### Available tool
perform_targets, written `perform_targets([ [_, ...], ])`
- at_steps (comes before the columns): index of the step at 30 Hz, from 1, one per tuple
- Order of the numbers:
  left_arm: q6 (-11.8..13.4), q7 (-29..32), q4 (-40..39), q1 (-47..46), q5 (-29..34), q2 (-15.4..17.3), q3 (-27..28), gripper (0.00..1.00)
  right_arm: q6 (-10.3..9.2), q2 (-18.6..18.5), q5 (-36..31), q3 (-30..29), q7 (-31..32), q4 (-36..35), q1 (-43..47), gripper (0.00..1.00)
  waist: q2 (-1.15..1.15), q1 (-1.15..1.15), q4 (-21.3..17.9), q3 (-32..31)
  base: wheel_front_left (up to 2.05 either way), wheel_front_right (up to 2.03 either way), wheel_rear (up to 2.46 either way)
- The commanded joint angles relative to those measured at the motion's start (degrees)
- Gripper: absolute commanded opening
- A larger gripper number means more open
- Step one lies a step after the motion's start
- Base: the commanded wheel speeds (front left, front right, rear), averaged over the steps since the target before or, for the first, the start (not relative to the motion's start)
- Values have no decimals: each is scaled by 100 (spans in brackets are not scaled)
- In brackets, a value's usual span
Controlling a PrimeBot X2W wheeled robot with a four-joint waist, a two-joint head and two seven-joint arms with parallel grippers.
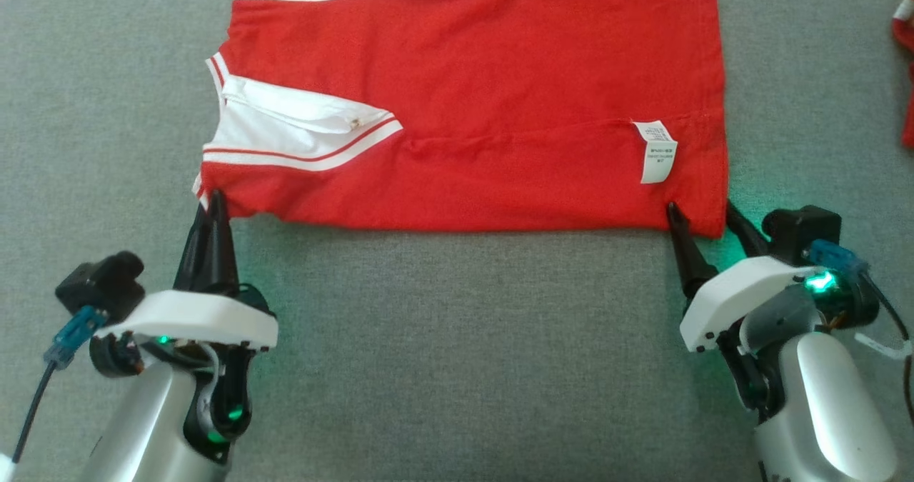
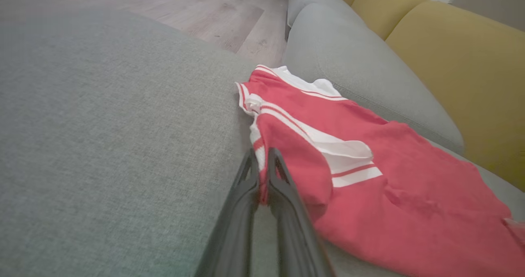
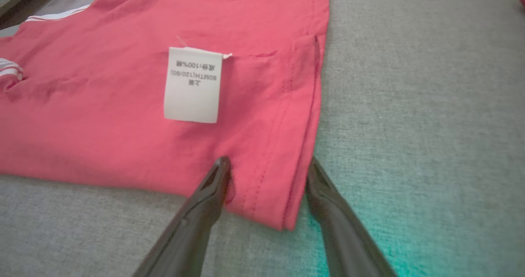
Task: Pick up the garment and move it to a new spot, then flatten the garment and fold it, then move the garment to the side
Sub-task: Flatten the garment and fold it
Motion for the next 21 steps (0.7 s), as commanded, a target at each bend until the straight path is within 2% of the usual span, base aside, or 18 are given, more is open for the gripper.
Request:
perform_targets([
  [1, 38, -70, -263, -131, 65, 183, 190, 0, 39, -16, 52, 187, 94, -95, -54, 29, 0, 0, 27, -39, 0, 0, 0],
  [3, 43, -101, -339, -103, 74, 180, 184, 0, 39, -16, 131, 190, 97, -117, -47, 0, 0, 0, 37, -84, 0, 0, 0],
  [8, 75, -141, -509, 20, 107, 203, 157, 0, 39, -16, 219, -7, 5, -335, -30, 0, 0, 0, 28, -280, 0, 0, 0],
  [14, 123, -65, -862, 344, 125, 224, 29, 0, 39, -16, 42, -356, 206, -781, 261, 0, 0, 0, 66, -553, 0, 0, 0],
  [21, 287, 179, -1594, 1254, 67, 335, -188, 0, 39, -16, -1, -772, 624, -1537, 1274, 0, 0, 0, 147, -915, 0, 0, 0],
])
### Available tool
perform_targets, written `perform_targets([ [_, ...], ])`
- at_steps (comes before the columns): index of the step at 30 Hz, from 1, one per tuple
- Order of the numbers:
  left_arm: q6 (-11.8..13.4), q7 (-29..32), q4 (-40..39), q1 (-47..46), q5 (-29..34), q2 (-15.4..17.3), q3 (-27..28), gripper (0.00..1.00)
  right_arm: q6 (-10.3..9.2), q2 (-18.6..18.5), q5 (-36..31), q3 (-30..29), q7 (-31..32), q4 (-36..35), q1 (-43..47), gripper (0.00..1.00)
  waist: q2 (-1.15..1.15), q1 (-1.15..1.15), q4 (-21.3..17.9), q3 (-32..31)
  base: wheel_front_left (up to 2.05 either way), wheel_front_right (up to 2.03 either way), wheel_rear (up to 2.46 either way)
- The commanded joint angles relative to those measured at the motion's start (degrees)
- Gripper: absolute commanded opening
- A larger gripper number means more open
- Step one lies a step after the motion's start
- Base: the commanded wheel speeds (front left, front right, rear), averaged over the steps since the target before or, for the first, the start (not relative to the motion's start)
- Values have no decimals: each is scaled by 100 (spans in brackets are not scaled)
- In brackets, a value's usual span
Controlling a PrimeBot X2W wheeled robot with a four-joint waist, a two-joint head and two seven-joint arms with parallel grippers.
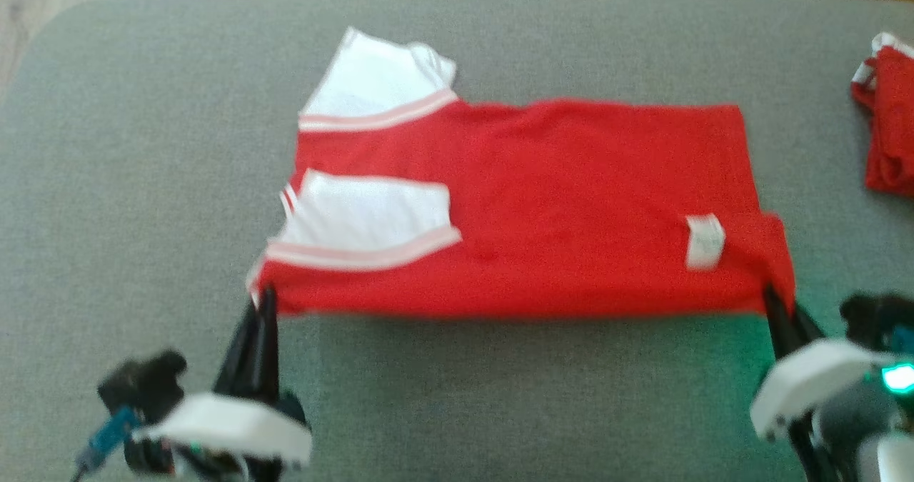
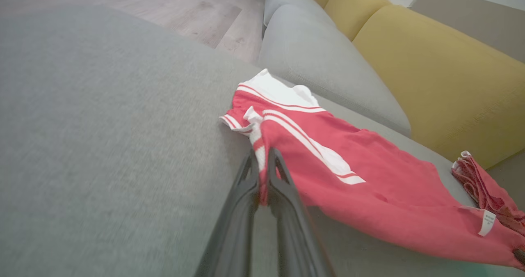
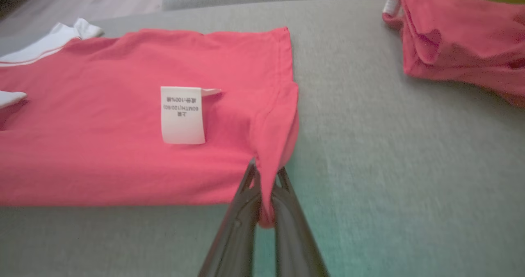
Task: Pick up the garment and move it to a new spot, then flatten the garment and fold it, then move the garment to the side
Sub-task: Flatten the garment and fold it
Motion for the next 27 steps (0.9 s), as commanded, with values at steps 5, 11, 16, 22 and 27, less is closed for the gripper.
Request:
perform_targets([
  [5, 224, 68, -493, 599, -84, 134, 113, 0, 39, -30, 158, 14, 173, -521, 675, 0, 0, 1, 49, -167, 0, 0, 0],
  [11, 252, 52, -301, 979, -180, 65, 13, 0, 39, -30, 222, 61, 174, -473, 1042, 22, 0, 1, 20, -193, 0, 0, 0],
  [16, 227, 83, -41, 787, -121, 89, -19, 100, 39, -30, 215, 146, 45, -381, 941, 100, 0, 1, -5, -176, 0, 0, 0],
  [22, 155, 265, -270, -52, 167, 520, 161, 100, 39, -30, 76, -29, -80, -660, 642, 100, 0, 1, -82, -56, 0, 0, 0],
  [27, 29, 689, -526, -1282, 405, 1046, 412, 100, 39, -30, -103, 6, -126, -910, 96, 100, 0, 1, -208, 154, 0, 0, 0],
])
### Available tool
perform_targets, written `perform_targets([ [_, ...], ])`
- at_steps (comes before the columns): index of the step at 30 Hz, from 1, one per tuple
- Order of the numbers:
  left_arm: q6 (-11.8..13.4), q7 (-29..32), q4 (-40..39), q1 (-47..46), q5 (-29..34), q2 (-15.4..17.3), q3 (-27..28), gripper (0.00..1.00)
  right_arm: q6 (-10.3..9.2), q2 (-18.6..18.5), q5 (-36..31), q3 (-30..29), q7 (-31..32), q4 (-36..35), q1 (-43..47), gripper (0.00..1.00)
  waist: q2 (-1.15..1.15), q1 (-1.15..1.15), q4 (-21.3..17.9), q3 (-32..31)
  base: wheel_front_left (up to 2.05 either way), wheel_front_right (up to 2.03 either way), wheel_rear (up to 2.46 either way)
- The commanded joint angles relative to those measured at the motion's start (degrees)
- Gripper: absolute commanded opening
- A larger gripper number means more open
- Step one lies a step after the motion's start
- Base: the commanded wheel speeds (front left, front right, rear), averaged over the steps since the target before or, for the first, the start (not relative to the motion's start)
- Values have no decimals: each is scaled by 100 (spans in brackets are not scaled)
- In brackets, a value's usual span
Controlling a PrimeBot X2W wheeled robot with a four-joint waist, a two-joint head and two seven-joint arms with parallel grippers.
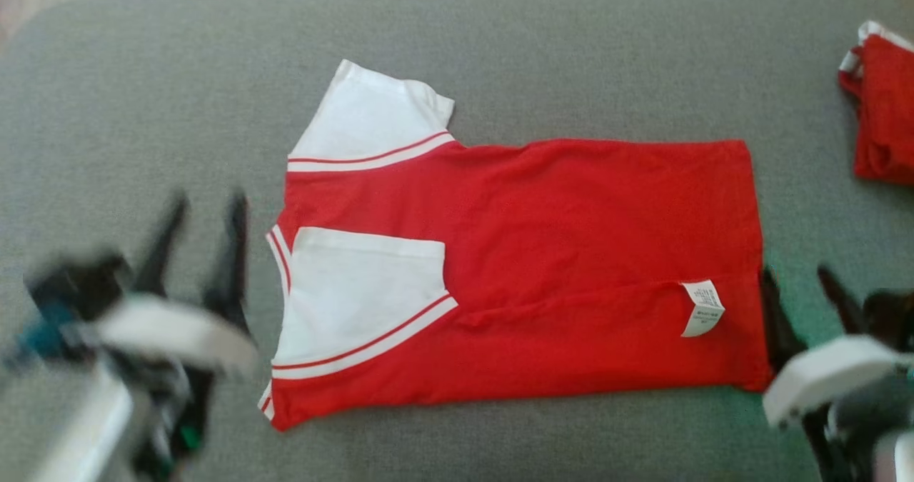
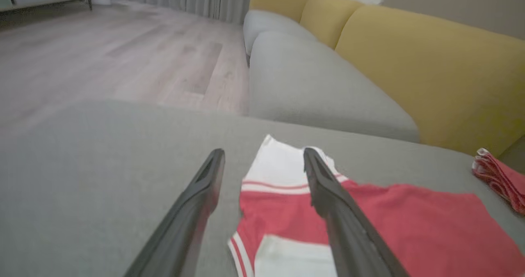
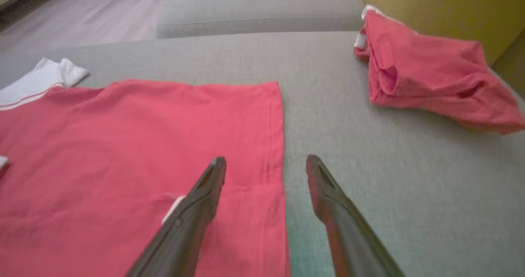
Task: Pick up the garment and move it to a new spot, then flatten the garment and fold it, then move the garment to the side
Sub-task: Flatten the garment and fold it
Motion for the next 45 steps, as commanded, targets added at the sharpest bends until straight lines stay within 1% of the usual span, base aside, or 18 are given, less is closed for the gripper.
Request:
perform_targets([
  [1, -65, 155, -219, -651, 84, 284, 318, 100, 39, -55, -73, 155, -46, -282, -360, 100, 0, 0, -92, 140, 0, 0, 0],
  [5, -315, 828, -13, -1802, 178, 635, 263, 100, 39, -55, -206, 403, -21, -323, -917, 100, 0, 0, -295, 468, 0, 0, 0],
  [7, -494, 1103, 200, -2344, 168, 713, 200, 100, 39, -55, -270, 532, 9, -303, -1162, 100, 0, 0, -405, 659, 0, 0, 0],
  [8, -560, 1209, 351, -2592, 189, 739, 168, 100, 39, -55, -278, 587, 16, -296, -1279, 100, 0, 0, -451, 748, 0, 0, 0],
  [9, -560, 1209, 351, -2592, 189, 739, 168, 100, 39, -55, -278, 587, 16, -296, -1279, 100, 0, 0, -451, 748, 0, 0, 0],
  [12, -732, 1514, 869, -3189, 216, 759, 43, 100, 39, -55, -280, 788, -1, -298, -1600, 100, 0, 0, -606, 1038, 0, 0, 0],
  [16, -950, 1798, 1570, -3710, 300, 766, -161, 100, 39, -55, -277, 986, -40, -284, -1900, 100, 0, 0, -799, 1393, 0, 0, 0],
  [19, -1077, 1900, 2022, -3969, 328, 736, -263, 100, 39, -55, -291, 1077, -68, -245, -2057, 100, 0, 0, -905, 1613, 0, 0, 0],
  [26, -1212, 1876, 2739, -4312, 417, 703, -366, 100, 39, -55, -233, 1179, -193, -145, -2231, 100, 0, 0, -1140, 1946, 0, 0, 0],
  [33, -1350, 1833, 3110, -4409, 441, 678, -481, 100, 39, -55, -124, 1207, -344, 18, -2245, 100, 0, 0, -1239, 2039, 0, 0, 0],
  [39, -1427, 2060, 3304, -4408, 393, 662, -622, 100, 39, -55, -96, 1219, -397, 60, -2310, 100, 0, 0, -1274, 2070, 0, 0, 0],
  [40, -1444, 2103, 3319, -4401, 371, 659, -642, 87, 39, -55, -96, 1223, -402, 62, -2323, 100, 0, 0, -1277, 2071, 0, 0, 0],
  [41, -1457, 2142, 3331, -4393, 342, 654, -653, 45, 39, -55, -95, 1227, -406, 63, -2336, 100, 0, 0, -1278, 2071, 0, 0, 0],
  [42, -1472, 2175, 3334, -4386, 324, 652, -671, 29, 39, -55, -95, 1228, -409, 65, -2350, 100, 0, 0, -1275, 2067, 0, 0, 0],
  [43, -1486, 2190, 3331, -4381, 314, 649, -690, 22, 39, -55, -99, 1223, -410, 70, -2362, 100, 0, 0, -1268, 2058, 0, 0, 0],
  [44, -1494, 2188, 3328, -4372, 307, 639, -704, 0, 39, -55, -105, 1215, -408, 79, -2371, 100, 0, 0, -1257, 2040, 0, 0, 0],
  [45, -1502, 2173, 3319, -4359, 303, 625, -719, 0, 39, -55, -116, 1205, -401, 90, -2385, 100, 0, 0, -1242, 2016, 0, 0, 0],
])
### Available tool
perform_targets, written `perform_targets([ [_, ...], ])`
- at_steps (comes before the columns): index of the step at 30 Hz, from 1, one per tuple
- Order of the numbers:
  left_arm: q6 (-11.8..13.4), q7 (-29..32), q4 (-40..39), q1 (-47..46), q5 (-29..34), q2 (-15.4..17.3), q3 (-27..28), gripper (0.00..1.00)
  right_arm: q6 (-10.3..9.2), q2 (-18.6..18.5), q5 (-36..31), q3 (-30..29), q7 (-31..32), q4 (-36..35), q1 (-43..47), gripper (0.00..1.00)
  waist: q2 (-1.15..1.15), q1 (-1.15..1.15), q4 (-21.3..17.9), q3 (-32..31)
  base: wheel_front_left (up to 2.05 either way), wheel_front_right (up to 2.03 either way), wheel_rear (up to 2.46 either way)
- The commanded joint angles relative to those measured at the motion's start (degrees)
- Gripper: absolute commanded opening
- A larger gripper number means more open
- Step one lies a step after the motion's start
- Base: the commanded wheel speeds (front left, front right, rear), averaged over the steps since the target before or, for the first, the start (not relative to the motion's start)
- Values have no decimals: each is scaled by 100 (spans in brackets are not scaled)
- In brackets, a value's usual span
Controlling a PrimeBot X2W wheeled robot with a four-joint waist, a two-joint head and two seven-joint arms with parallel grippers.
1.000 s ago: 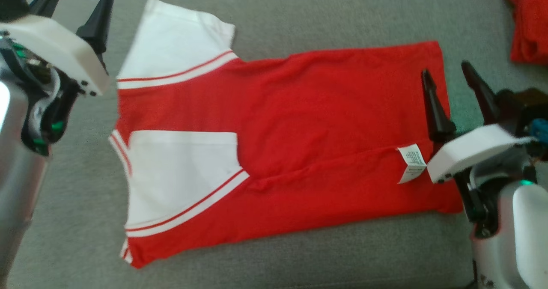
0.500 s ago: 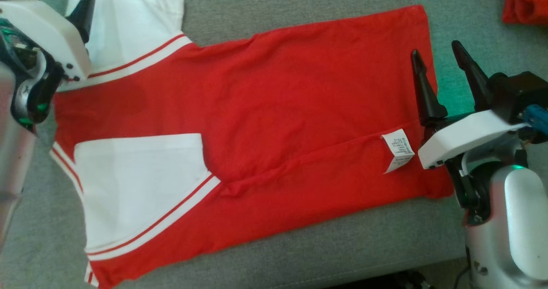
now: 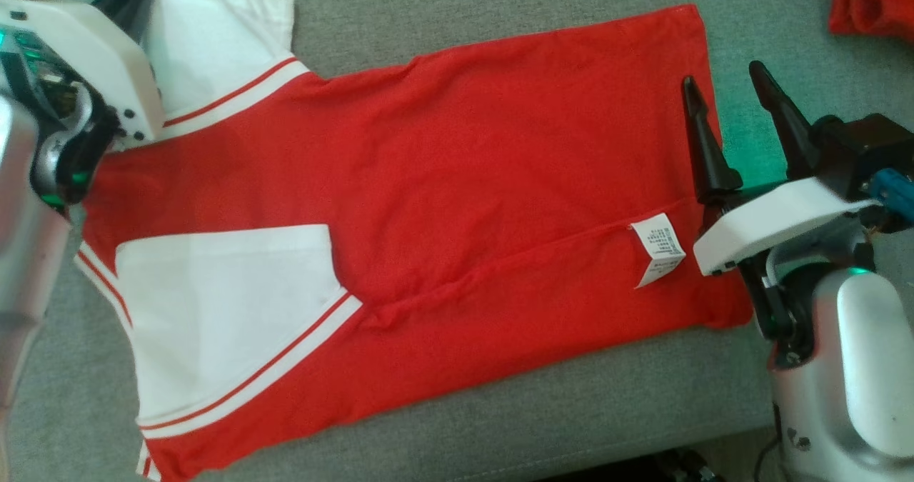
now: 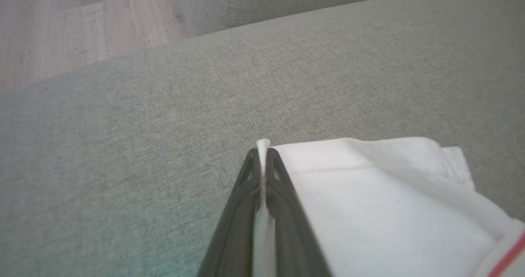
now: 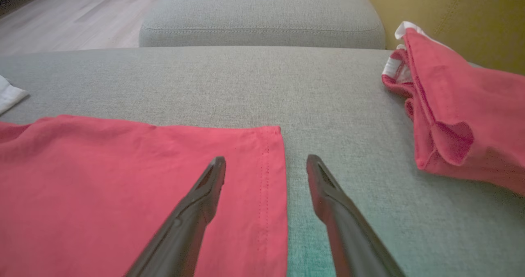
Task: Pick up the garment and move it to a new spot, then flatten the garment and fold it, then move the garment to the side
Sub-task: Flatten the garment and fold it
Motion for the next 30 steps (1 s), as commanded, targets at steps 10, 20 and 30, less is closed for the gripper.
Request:
perform_targets([
  [10, 132, -1023, -282, 132, 205, 115, 246, 0, 39, -103, -277, 16, 284, 169, -420, 100, 0, 0, 310, -413, 0, 0, 0],
  [20, 135, -1632, -921, 577, 242, -18, 158, 0, 39, -496, -210, -256, 1051, 1153, -1165, 100, 0, 0, 747, -744, 0, 0, 0],
  [30, 227, -1690, -1404, 754, 254, -136, 25, 0, 39, -764, -2, -82, 1709, 2299, -1882, 100, 0, 0, 901, -655, 0, 0, 0],
])
